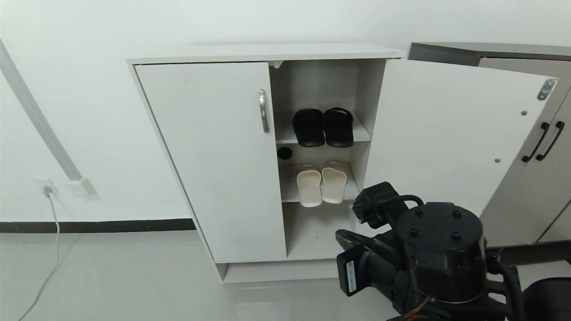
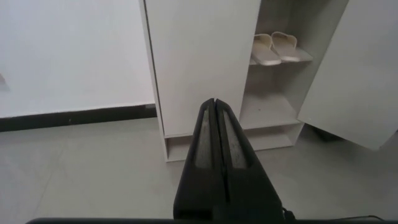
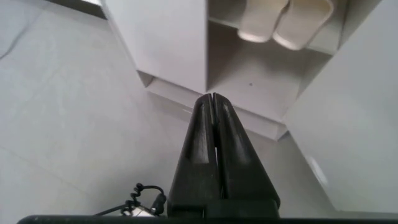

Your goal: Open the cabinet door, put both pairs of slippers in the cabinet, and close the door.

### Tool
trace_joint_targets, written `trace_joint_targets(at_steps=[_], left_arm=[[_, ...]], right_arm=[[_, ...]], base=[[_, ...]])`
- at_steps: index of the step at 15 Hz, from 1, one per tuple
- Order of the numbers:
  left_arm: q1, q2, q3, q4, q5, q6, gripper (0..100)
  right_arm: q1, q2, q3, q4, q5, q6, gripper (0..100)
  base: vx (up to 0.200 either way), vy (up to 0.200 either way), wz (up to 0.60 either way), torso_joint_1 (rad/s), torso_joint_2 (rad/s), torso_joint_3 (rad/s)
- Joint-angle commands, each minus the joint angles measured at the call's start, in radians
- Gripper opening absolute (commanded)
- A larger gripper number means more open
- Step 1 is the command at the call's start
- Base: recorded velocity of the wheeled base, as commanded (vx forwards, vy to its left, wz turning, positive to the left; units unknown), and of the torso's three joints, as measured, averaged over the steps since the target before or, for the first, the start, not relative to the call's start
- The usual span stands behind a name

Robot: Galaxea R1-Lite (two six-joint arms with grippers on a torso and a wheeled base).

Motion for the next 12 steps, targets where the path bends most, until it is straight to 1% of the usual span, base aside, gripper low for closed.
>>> trace_joint_targets(at_steps=[1,8,10,12], left_arm=[[0.0,0.001,0.0,0.0,0.0,0.0,0],[0.0,0.001,0.0,0.0,0.002,-0.002,0],[0.0,0.001,0.0,0.0,0.0,0.001,0],[0.0,0.001,0.0,0.0,0.002,0.001,0]], right_arm=[[-0.001,0.004,0.003,0.0,0.0,0.0,0],[0.0,0.012,0.009,-0.014,0.0,-0.001,0],[0.0,0.01,0.026,-0.018,0.024,-0.001,0],[-0.001,0.008,0.029,-0.029,0.027,-0.003,0]], base=[[0.0,0.0,0.0,0.0,0.0,0.0],[0.0,0.0,0.0,0.0,0.0,0.0],[0.0,0.0,0.0,0.0,0.0,0.0],[0.0,0.0,0.0,0.005,-0.2,-0.205]])
